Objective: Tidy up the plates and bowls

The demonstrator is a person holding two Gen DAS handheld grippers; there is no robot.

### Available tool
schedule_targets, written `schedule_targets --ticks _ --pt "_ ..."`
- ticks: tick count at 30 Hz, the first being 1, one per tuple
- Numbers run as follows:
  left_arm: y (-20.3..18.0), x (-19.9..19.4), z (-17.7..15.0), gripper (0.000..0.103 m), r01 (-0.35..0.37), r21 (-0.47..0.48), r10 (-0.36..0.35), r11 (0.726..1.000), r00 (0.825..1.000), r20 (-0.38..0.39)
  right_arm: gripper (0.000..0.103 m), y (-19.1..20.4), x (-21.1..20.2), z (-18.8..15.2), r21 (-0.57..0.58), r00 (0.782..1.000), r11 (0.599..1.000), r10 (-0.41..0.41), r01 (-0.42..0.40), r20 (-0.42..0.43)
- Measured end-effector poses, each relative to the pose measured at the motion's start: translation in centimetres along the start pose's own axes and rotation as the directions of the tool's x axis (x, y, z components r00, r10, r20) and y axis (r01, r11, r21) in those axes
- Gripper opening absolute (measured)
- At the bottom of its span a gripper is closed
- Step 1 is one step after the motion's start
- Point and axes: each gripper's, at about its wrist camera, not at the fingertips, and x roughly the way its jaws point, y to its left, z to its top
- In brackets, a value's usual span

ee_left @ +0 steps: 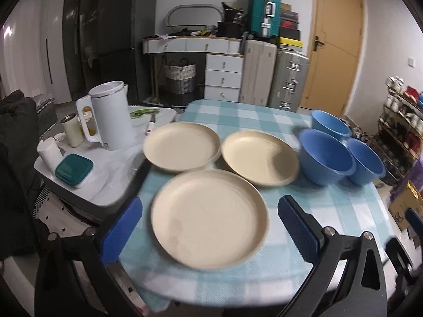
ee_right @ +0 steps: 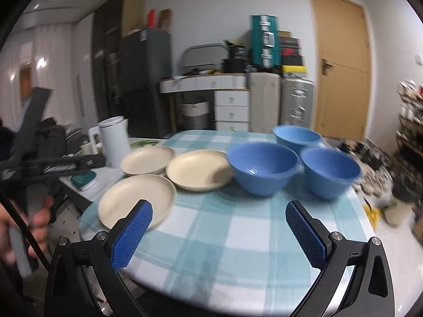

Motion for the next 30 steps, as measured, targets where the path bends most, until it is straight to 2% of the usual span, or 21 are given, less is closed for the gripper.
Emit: schedule_targets --ticks 3,5,8,11,15,18,19,20,22,26,28,30 --pt "2.5 1.2 3.6 0.103 -0.071 -0.033 0.072 0.997 0.997 0.033 0.103 1.3 0.7 3.3 -0.066 0.996 0.997 0.05 -0.045 0.076" --pt "3.9 2.2 5.8 0.103 -0.103 -0.037 0.105 0.994 0.993 0.045 0.103 1.8 2.1 5.9 -0.069 0.993 0.994 0.088 -0.082 0.075" --pt "5.9 4.2 8.3 0.103 -0.102 -0.066 0.106 0.993 0.992 0.063 0.103 2.0 5.2 9.7 -0.005 0.987 0.989 0.151 -0.151 0.058" --pt "7.8 6.2 9.3 0.103 -0.089 -0.106 0.097 0.99 0.993 0.068 0.103 3.4 8.5 13.5 -0.015 0.986 0.987 0.163 -0.162 0.033" --pt "9.5 11.0 9.9 0.103 -0.164 -0.083 0.163 0.983 0.986 -0.013 0.103 5.1 12.8 17.5 -0.036 0.98 0.979 0.201 -0.201 0.002" --pt "11.2 15.0 9.6 0.103 -0.145 -0.135 0.13 0.98 0.985 -0.111 0.103 5.8 16.9 20.0 0.023 0.964 0.965 0.262 -0.261 -0.047" --pt "12.0 16.6 9.4 0.102 -0.131 -0.167 0.102 0.977 0.98 -0.169 0.103 5.8 17.9 20.5 0.044 0.962 0.963 0.269 -0.267 -0.046" --pt "12.3 17.3 9.2 0.102 -0.133 -0.18 0.098 0.975 0.977 -0.192 0.103 6.0 19.4 21.2 0.067 0.959 0.959 0.278 -0.275 -0.05" --pt "12.5 18.6 9.0 0.102 -0.129 -0.188 0.088 0.974 0.973 -0.214 0.103 6.2 21.7 22.2 0.085 0.954 0.954 0.294 -0.288 -0.064" --pt "12.7 20.6 8.8 0.102 -0.16 -0.15 0.123 0.976 0.966 -0.229 0.103 6.6 27.0 23.1 0.131 0.944 0.948 0.305 -0.289 -0.124" --pt "13.0 21.7 8.7 0.102 -0.142 -0.144 0.104 0.979 0.965 -0.242 0.103 6.7 30.5 23.0 0.166 0.939 0.95 0.293 -0.264 -0.18" --pt "13.8 22.3 8.6 0.101 -0.142 -0.156 0.099 0.978 0.962 -0.253 0.103 6.5 33.7 22.5 0.21 0.924 0.946 0.296 -0.248 -0.244"
